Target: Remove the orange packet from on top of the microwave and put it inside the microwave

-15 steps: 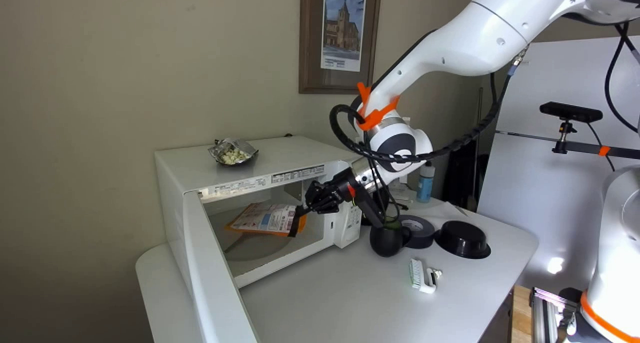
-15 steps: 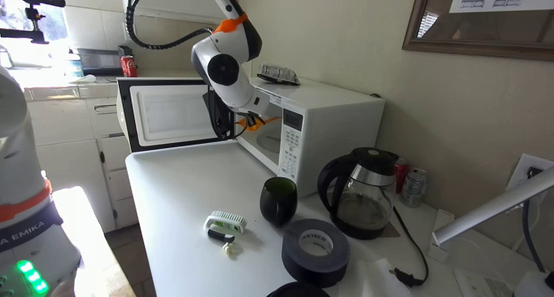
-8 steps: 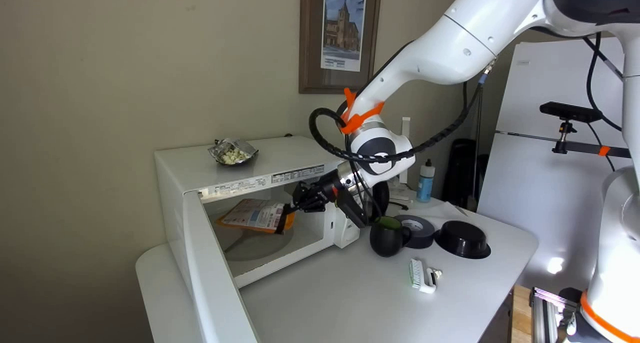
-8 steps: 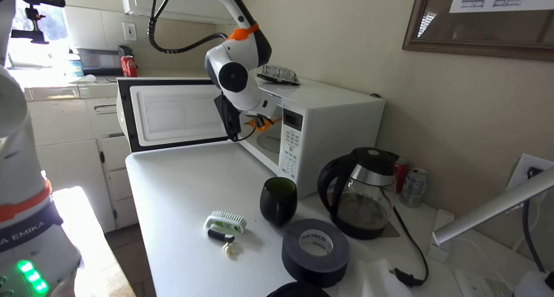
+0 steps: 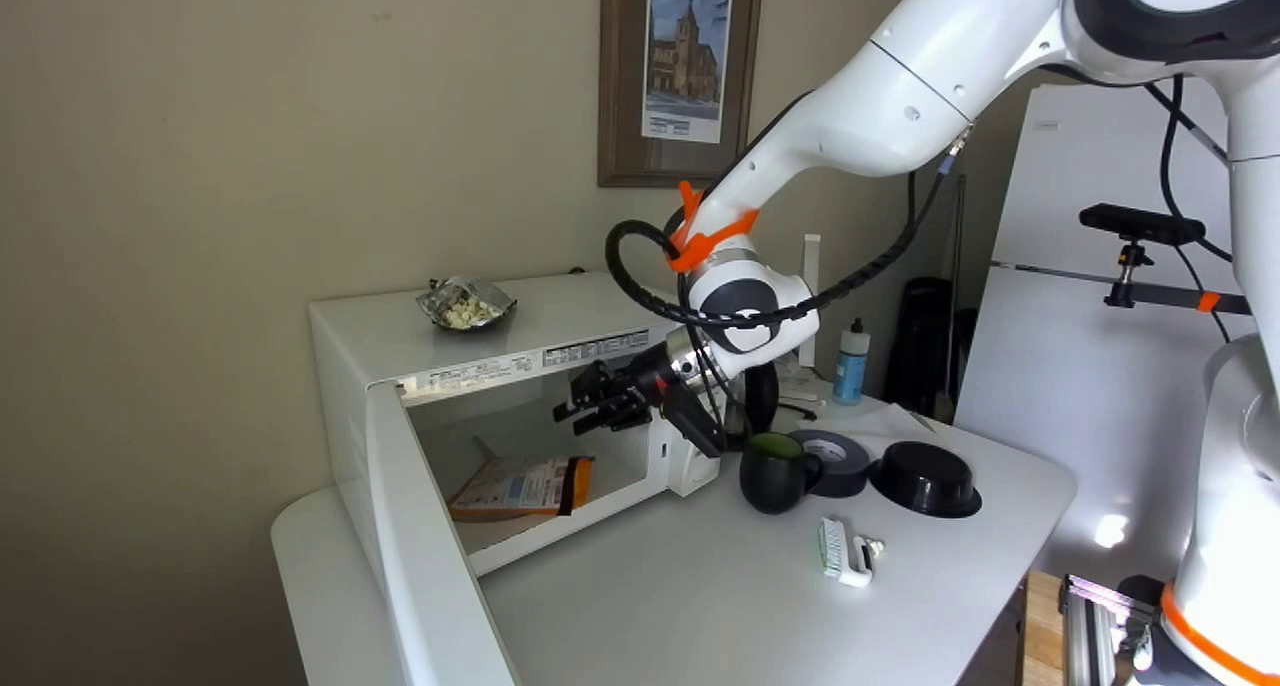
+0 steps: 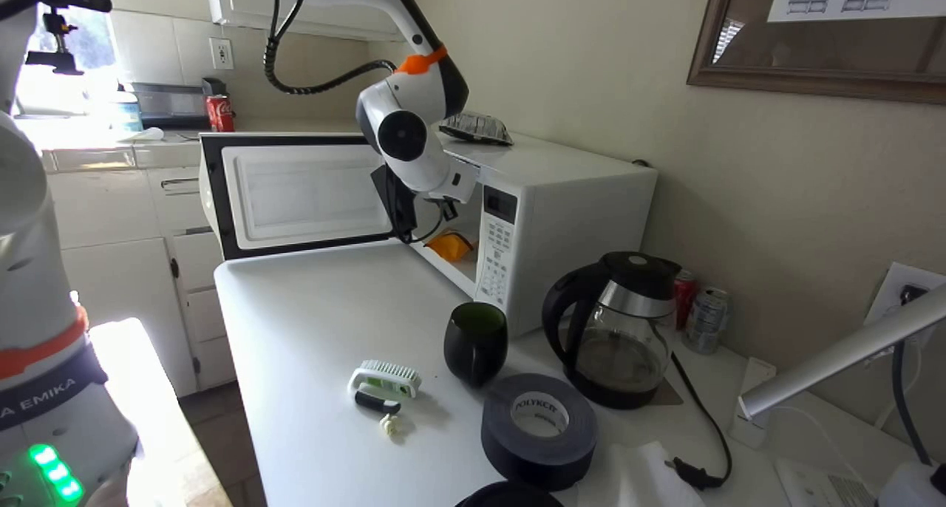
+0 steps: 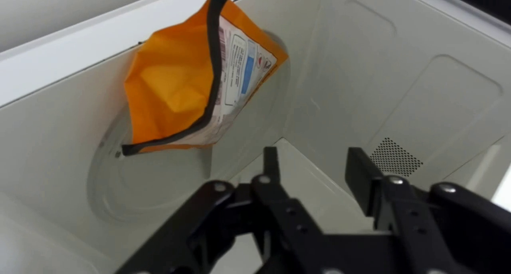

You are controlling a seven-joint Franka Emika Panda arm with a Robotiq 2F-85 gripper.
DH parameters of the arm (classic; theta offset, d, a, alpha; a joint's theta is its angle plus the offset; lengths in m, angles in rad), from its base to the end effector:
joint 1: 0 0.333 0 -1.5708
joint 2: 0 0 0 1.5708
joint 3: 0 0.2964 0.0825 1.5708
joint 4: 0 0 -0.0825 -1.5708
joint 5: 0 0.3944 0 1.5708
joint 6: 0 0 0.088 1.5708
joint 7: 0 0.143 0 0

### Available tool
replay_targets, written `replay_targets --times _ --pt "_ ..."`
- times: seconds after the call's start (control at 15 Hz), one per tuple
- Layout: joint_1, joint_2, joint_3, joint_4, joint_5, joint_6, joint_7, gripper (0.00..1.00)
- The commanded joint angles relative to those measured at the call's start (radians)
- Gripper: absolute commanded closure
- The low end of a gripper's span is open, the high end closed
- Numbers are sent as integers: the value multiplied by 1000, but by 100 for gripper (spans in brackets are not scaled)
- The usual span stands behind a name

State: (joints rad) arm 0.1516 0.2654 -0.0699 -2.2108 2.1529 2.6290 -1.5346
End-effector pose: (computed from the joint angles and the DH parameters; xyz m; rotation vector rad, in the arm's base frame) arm 0.5652 0.0398 0.2043 -2.2418 0.4150 -0.9236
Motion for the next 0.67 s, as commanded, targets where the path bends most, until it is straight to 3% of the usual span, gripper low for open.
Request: replay_targets --times 0.0,0.2,0.47,0.6 --pt "18 -35 3 -45 14 52 -31 20" --pt "23 -78 4 -103 9 68 -32 1" --pt "6 -209 38 -242 -96 94 56 0" --pt "-5 -311 58 -339 -223 117 160 0"
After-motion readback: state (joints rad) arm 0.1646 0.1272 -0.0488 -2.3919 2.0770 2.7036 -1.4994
